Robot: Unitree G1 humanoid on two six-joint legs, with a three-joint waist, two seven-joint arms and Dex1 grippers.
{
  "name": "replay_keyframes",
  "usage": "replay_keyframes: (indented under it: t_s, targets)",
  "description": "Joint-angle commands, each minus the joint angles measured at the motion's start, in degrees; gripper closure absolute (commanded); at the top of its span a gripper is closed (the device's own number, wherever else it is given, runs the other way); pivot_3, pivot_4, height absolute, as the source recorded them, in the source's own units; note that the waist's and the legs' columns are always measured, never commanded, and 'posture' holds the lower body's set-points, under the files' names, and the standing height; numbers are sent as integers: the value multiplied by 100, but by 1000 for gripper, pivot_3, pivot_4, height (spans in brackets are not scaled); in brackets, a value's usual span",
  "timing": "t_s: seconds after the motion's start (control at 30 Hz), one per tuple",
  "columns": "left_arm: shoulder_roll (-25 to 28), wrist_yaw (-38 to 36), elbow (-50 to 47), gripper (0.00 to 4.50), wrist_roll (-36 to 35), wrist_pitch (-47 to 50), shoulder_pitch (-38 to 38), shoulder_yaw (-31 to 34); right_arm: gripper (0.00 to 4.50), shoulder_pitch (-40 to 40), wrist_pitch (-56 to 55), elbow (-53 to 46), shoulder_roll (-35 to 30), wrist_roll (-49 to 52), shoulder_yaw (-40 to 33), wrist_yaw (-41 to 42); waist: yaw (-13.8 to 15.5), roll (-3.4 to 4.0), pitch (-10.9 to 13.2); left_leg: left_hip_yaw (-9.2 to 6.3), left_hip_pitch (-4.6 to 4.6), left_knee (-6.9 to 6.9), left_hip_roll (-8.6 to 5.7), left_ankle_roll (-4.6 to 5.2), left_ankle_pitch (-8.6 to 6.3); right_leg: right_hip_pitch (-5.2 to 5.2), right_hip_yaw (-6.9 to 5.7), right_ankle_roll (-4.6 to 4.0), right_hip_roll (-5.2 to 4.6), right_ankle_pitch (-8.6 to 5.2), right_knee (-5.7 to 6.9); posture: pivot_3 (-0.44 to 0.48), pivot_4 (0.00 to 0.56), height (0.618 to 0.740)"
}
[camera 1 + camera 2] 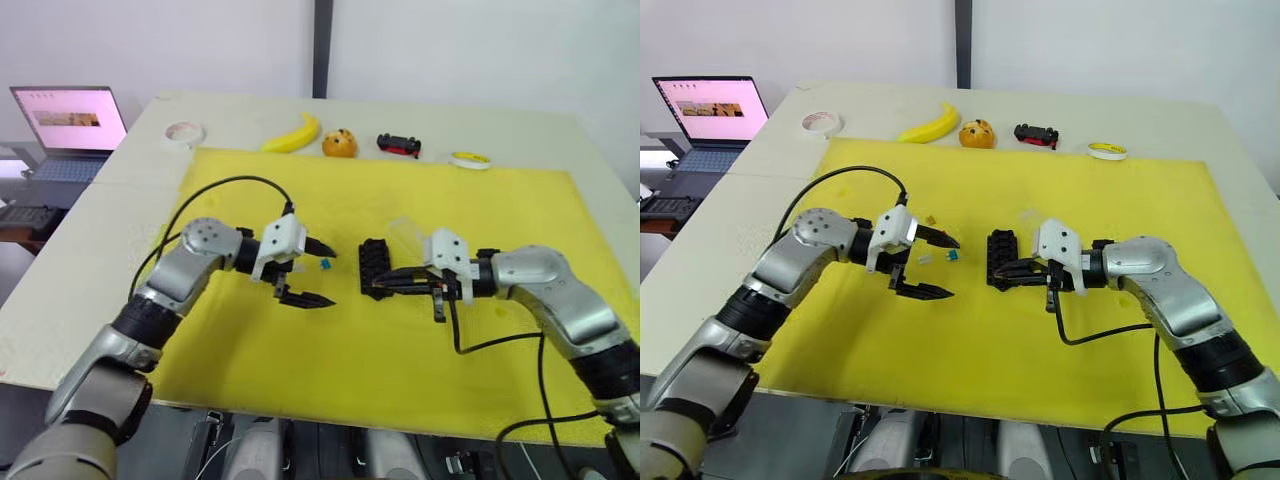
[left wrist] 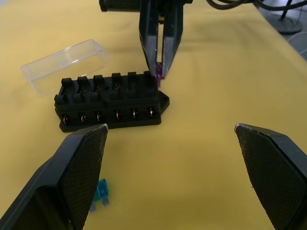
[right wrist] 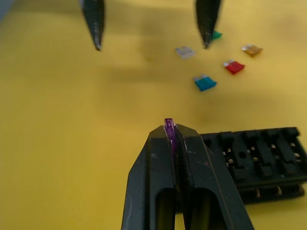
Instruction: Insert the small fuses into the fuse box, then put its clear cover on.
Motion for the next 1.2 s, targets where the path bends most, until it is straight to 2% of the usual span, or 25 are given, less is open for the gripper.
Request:
replay_keyframes:
  t_s: [0.03, 0.33, 0.6, 1.2]
  targets:
    - [-161, 2, 119, 31, 190, -105, -129, 166, 4500, -130, -233, 74, 106, -188, -213, 198, 22, 0, 0, -1, 0, 1, 0, 1, 0, 0, -1, 0, 1, 0, 2, 0, 150, 740]
    - [-532, 48, 78, 31, 431, 6, -85, 203, 4500, -298, -128, 203, 198, -187, -482, 600, 76, 3, 4, -14, 0, 78, 4, 17, -10, 11, -4, 0, -10, -1, 65, 0, 150, 740]
    - [-805, 129, 128, 31, 669, 33, -104, 205, 4500, -298, -234, 440, 254, -450, -602, 640, 74, 3, 4, -17, 2, 78, 4, 17, -10, 10, -4, -2, -12, 1, 70, 0, 150, 740]
    - [-999, 202, 177, 31, 860, 60, -129, 232, 4500, -330, -426, 672, 383, -778, -554, 723, 73, 3, 3, -16, 3, 80, 2, 14, -8, 10, -6, -1, -4, 1, 77, 0, 150, 740]
